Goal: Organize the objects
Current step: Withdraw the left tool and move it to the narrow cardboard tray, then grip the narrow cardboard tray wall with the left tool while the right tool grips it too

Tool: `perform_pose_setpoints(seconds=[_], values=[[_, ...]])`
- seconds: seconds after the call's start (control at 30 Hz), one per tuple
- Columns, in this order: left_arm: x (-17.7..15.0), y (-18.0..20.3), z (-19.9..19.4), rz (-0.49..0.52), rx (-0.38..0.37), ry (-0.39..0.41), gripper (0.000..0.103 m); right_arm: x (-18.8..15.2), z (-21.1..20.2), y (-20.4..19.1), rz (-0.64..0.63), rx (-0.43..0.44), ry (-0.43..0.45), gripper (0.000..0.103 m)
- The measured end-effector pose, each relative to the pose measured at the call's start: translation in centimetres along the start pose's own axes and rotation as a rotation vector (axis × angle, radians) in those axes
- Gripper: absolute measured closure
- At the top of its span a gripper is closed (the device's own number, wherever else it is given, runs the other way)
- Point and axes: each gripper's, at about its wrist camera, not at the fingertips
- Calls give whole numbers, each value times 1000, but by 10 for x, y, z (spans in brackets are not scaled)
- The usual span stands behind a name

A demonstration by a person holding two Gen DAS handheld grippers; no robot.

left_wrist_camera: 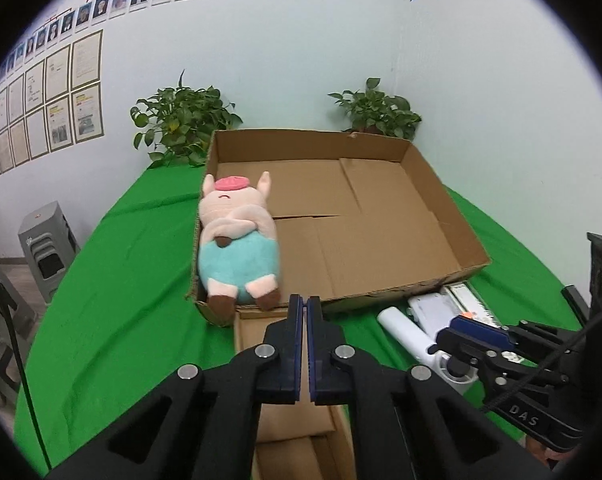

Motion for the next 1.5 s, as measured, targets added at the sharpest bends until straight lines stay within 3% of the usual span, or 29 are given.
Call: perform_pose_setpoints(seconds=[0.03,0.07,0.1,0.13,0.27,0.43,0.53,0.67,0.73,0.87,1.07,1.2,1.37,1.5], values=[[-2,2,-1,-3,14,3,89,-2,-2,1,3,-4,1,69],[-4,3,-2,-4,50,1,78,-5,-5,3,6,-2,3,38],[-7,3,-3,-8,70,3,52,-9,-8,5,18,3,10,20],[-9,3,-6,-18,79,14,34,-12,-12,7,33,13,19,1],[-15,-3,-22,-89,43,43,31,-22,-24,12,45,45,29,1],[-19,-7,-32,-86,75,31,29,-32,-37,8,27,94,33,1],[-23,-9,-38,-78,70,19,29,-34,-50,-5,-36,217,54,1],[-25,-20,-42,-100,55,-3,29,-38,-65,-28,-78,478,39,1],[-27,-26,-42,-100,49,-7,29,-39,-62,-38,-71,516,-4,1],[-41,-40,-27,-98,41,-69,29,-46,-46,-54,-108,417,-51,1],[-69,-63,3,-162,-28,-167,29,-58,-4,-55,-81,246,-159,2],[-84,-60,10,-155,-59,-196,33,-63,7,-58,-116,166,-159,6],[-97,-61,16,-184,-62,-241,47,-64,17,-59,-113,56,-174,22],[-103,-62,19,-179,-64,-258,67,-67,25,-61,-111,50,-202,27]])
Point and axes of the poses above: each gripper's, at about its wrist camera, not at the fingertips, and z roughly the way its jaws point, y to its right, x to its top, and after that the axes turned 14 degrees about -x, right-handed
